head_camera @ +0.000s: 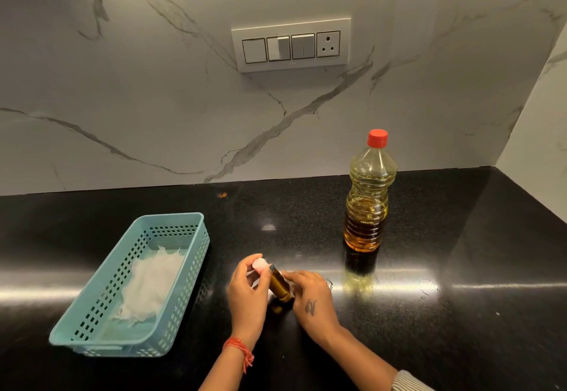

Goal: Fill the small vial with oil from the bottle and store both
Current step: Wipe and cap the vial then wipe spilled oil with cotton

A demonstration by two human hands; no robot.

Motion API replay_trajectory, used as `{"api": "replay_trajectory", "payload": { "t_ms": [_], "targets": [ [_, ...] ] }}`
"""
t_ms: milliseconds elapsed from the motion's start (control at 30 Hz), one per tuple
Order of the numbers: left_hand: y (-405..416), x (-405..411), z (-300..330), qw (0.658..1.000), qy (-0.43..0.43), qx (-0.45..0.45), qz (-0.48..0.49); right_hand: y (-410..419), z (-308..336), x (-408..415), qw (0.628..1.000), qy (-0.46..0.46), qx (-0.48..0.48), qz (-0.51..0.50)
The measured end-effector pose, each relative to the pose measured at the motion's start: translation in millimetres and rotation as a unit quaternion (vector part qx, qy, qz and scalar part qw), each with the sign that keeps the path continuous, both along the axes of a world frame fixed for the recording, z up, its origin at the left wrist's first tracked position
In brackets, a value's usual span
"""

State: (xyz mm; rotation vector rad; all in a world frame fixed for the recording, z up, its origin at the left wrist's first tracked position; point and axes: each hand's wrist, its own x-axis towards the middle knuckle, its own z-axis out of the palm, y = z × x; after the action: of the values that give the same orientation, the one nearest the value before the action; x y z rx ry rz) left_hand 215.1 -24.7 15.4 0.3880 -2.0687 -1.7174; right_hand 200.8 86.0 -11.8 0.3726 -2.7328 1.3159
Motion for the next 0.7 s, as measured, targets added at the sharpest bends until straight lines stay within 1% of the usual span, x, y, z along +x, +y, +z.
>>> {"api": "replay_trajectory", "payload": {
  "t_ms": [100, 167, 200, 267, 333, 400, 500, 600, 633, 700],
  "targets": [
    [-3.3, 0.3, -3.1, 1.0, -0.007, 0.019, -0.016, 8.3, -3.9, -4.9, 0.999, -0.026, 0.025, 0.015],
    [-4.5, 0.4, -3.7, 0.999, -0.009, 0.038, -0.023, 10.2, 1.9, -9.7, 0.999, -0.037, 0.027, 0.003],
    [-4.6, 0.8, -3.2, 0.998, -0.011, 0.049, -0.027, 9.8, 6.9, -11.5, 1.0, -0.025, 0.013, -0.008],
    [-2.8, 0.8, 0.3, 0.997, -0.011, 0.065, -0.036, 4.8, 18.5, -12.5, 0.999, 0.037, -0.022, -0.011],
    [0.0, 0.3, 4.0, 0.996, -0.005, 0.073, -0.044, -3.0, 26.9, -11.0, 0.996, 0.085, -0.02, 0.018],
    [2.7, -0.4, 7.9, 0.995, 0.0, 0.09, -0.043, -6.4, 29.9, -10.3, 0.995, 0.098, -0.016, 0.025],
    [4.6, -0.7, 12.2, 0.992, 0.005, 0.119, -0.043, 0.6, 28.9, -14.4, 0.998, 0.06, -0.009, 0.029],
    [5.4, -1.4, 17.0, 0.987, 0.012, 0.153, -0.048, 10.8, 26.8, -21.4, 0.999, -0.017, 0.027, 0.038],
    [5.3, -2.0, 18.5, 0.986, 0.015, 0.158, -0.047, 14.6, 27.4, -22.2, 0.998, -0.05, 0.011, 0.038],
    [4.5, -3.7, 20.9, 0.984, 0.02, 0.174, -0.044, 22.7, 26.7, -21.1, 0.991, -0.12, -0.05, 0.035]
  ]
}}
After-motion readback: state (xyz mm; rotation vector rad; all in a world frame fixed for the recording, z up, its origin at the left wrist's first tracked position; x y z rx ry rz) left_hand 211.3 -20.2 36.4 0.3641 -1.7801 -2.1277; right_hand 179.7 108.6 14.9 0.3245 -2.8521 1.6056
